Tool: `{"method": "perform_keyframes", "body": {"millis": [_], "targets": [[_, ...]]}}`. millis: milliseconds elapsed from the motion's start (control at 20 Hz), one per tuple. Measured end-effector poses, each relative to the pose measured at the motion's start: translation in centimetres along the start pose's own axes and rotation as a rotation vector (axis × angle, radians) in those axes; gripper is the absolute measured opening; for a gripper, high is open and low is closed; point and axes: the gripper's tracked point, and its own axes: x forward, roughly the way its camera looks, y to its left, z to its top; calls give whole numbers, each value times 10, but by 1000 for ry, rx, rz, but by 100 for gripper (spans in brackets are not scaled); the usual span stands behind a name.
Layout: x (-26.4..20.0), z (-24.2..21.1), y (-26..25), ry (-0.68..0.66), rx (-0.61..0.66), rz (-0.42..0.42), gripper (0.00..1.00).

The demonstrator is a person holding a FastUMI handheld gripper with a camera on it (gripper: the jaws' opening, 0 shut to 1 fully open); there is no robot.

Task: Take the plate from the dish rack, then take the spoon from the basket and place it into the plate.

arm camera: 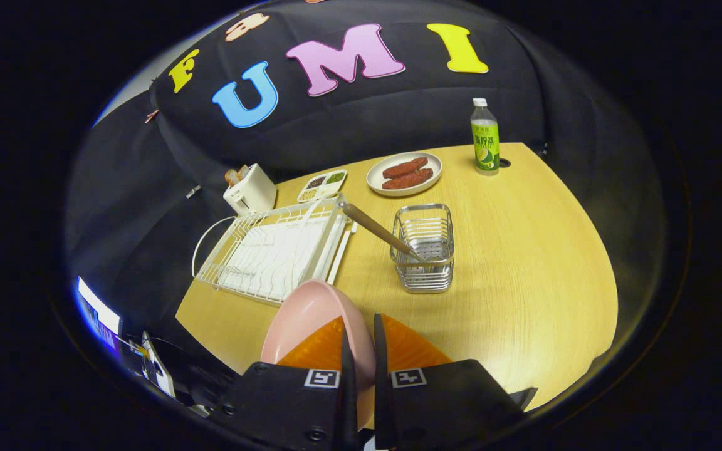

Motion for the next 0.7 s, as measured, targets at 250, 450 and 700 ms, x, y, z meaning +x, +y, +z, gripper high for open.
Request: {"method": "perform_keyframes", "body": {"millis": [250, 450, 700], "targets": [[37, -27, -32, 65, -13, 39, 16], [52, -35, -36, 86, 4, 91, 18], [52, -36, -41, 73, -43, 94, 27]]}}
